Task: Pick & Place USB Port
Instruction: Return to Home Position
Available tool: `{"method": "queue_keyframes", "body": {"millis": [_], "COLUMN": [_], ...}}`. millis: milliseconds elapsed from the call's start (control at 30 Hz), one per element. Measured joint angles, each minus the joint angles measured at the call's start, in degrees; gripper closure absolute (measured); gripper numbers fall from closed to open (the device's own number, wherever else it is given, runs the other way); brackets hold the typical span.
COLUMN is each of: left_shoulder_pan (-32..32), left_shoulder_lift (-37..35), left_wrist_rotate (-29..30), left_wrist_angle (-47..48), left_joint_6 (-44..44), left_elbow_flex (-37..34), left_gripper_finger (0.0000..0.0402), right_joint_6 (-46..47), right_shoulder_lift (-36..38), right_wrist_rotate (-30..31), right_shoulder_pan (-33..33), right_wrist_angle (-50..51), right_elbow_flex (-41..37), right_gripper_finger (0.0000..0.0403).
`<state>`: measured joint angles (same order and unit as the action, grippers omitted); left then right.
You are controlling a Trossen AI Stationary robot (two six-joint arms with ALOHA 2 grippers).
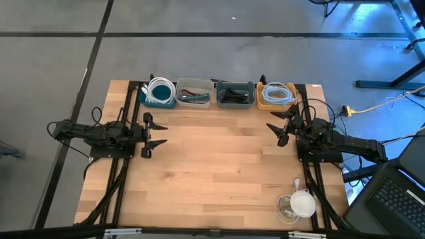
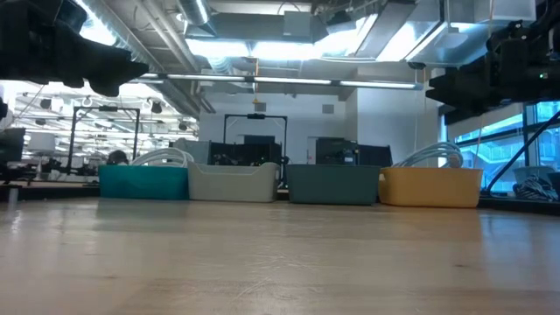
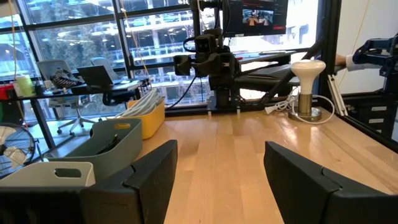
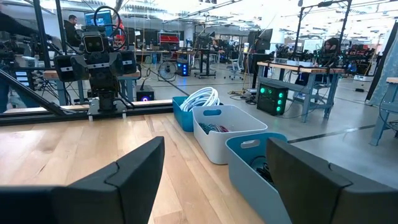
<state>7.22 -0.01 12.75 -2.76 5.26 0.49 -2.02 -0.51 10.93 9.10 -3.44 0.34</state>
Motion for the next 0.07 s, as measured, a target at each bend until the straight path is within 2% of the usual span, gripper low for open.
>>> {"method": "queue_keyframes", "body": {"millis": [67], "left_shoulder_pan": [0.0], "left_shoulder_lift": [0.0], "left_wrist_rotate": [0.0], "left_wrist_angle": [0.0], "left_joint_6": [0.0], "left_elbow_flex": [0.0], "left_gripper_finger": [0.0171], "right_joint_6": [0.0], "right_shoulder_lift": [0.0], "right_wrist_rotate": [0.0], "right_shoulder_pan": [0.0], "right_wrist_angle": [0.0], "right_elbow_flex": [0.0], "right_gripper_finger": [0.0120]}}
